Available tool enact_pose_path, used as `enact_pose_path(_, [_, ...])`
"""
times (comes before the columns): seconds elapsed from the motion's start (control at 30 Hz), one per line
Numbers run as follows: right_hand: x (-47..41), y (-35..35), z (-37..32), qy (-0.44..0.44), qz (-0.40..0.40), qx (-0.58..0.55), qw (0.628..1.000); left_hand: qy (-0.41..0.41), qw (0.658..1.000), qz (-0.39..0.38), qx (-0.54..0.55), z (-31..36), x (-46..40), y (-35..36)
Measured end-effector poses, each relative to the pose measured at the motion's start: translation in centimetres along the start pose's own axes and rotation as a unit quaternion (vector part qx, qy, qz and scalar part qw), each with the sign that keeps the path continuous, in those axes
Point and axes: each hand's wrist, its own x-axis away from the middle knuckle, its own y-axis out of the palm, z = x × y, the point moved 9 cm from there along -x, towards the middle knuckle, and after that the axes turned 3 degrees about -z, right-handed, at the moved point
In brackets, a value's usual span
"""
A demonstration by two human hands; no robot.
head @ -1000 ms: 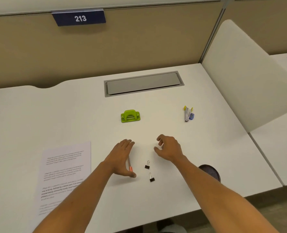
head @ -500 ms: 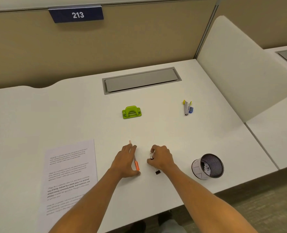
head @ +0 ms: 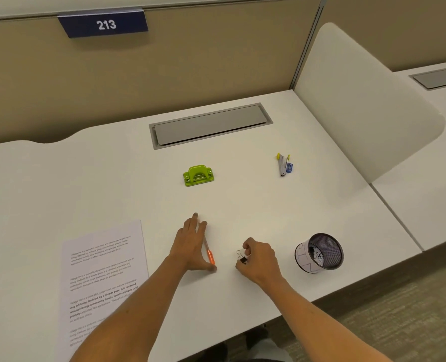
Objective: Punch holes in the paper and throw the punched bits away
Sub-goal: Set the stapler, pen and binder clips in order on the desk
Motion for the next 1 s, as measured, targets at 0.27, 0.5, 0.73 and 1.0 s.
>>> enact_pose_path(0.27, [1.7, 0.9, 0.1, 0.019, 0.002, 0.046, 0.999, 0.009, 1.000, -0.001, -0.021, 0.2, -0.4, 0.2])
enact_pose_path(0.5, [2.2, 0.9, -0.6, 0.038, 0.010, 0.075, 0.996, 0.017, 0.999, 0.016, -0.049, 0.5, -0.5, 0.0])
enact_pose_path(0.73, [1.3, -0.6, -0.8, 0.028, 0.040, 0.057, 0.997, 0.056, 0.997, 0.040, -0.047, 2.5, -1.4, -1.8])
enact_pose_path(1.0, [-1.2, -5.9, -0.3, 0.025, 0.088, 0.032, 0.995, 0.101, 0.991, 0.068, -0.054, 7.1, -3.5, -5.3])
